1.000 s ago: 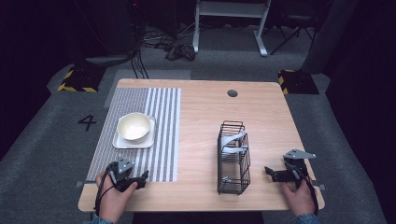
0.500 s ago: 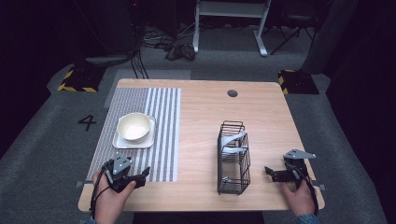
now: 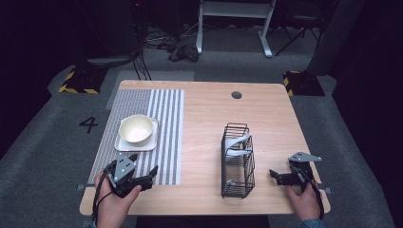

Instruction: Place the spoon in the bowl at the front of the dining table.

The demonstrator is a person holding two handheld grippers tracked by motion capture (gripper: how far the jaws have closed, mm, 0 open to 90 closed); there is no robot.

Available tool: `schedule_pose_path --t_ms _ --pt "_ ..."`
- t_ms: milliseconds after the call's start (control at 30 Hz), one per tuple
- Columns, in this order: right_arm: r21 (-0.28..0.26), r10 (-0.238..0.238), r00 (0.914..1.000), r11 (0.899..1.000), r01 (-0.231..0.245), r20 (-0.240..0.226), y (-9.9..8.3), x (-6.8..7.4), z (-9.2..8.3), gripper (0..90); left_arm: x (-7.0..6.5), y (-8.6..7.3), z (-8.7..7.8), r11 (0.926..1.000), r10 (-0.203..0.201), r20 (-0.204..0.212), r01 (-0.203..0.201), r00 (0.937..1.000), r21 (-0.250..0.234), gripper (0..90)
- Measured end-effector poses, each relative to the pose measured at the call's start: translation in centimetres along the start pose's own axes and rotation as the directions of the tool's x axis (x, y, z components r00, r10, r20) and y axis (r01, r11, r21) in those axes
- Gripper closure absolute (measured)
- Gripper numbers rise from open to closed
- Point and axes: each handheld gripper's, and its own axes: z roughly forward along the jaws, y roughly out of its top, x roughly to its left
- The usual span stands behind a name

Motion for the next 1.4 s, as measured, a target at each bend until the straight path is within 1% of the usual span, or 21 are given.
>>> schedule_pose_path --t_ms 133,267,300,333,367,467,700,800,900,1133,1167,1333,1400 --pt "0.0 0.0 1.0 1.0 0.0 0.0 0.0 0.0 0.0 0.5 -0.5 0.7 -0.6 0.9988 -0.005 0.01 0.006 0.9999 -0.048 17.3" --pt "0.0 0.0 1.0 1.0 0.0 0.0 0.0 0.0 0.0 0.5 -0.7 1.2 -0.9 0.9972 -0.004 0.009 0.005 0.9999 -0.075 17.0" --pt "0.0 0.0 1.0 1.0 0.0 0.0 0.0 0.0 0.0 0.4 -0.8 1.3 -1.0 0.9959 -0.012 0.009 0.013 0.9999 -0.089 17.0" --pt "0.0 0.0 1.0 1.0 0.0 0.0 0.0 0.0 0.0 0.4 -0.8 1.4 -1.2 0.9934 -0.017 0.007 0.017 0.9998 -0.113 17.4" --pt "0.0 0.0 1.0 1.0 0.0 0.0 0.0 0.0 0.0 0.4 -0.8 1.5 -1.3 0.9912 -0.017 0.007 0.017 0.9998 -0.131 18.5" --pt "0.0 0.0 1.0 1.0 0.0 0.0 0.0 0.0 0.0 0.4 -0.8 1.8 -1.6 0.9885 -0.016 0.003 0.016 0.9999 -0.15 19.0" --pt "0.0 0.0 1.0 1.0 0.0 0.0 0.0 0.0 0.0 0.4 -1.1 2.1 -1.7 0.9874 -0.011 0.011 0.013 0.9999 -0.158 19.3" --pt "0.0 0.0 1.0 1.0 0.0 0.0 0.0 0.0 0.0 0.4 -1.2 2.4 -1.6 0.9869 -0.014 0.022 0.017 0.9997 -0.161 20.0" --pt "-0.001 0.001 1.0 1.0 -0.001 0.001 0.0 0.0 0.0 0.4 -1.4 2.7 -1.3 0.9873 -0.003 0.034 0.009 0.9994 -0.159 21.8" --pt "0.0 0.0 1.0 1.0 0.0 0.0 0.0 0.0 0.0 0.4 -2.7 3.4 -0.5 0.9872 0.028 0.071 -0.016 0.9971 -0.158 22.7" --pt "-0.001 0.001 1.0 1.0 -0.001 0.001 0.0 0.0 0.0 0.5 -3.0 3.5 -0.3 0.9873 0.037 0.079 -0.025 0.9962 -0.157 22.8" --pt "-0.001 0.008 0.9999 1.0 -0.008 0.009 0.0 0.1 0.0 0.4 -3.8 3.8 0.3 0.9872 0.062 0.103 -0.045 0.9928 -0.153 23.0" --pt "-0.001 0.009 0.9999 1.0 -0.009 0.009 0.0 0.1 0.0 0.4 -4.2 4.0 0.7 0.987 0.074 0.117 -0.056 0.9904 -0.151 23.1"
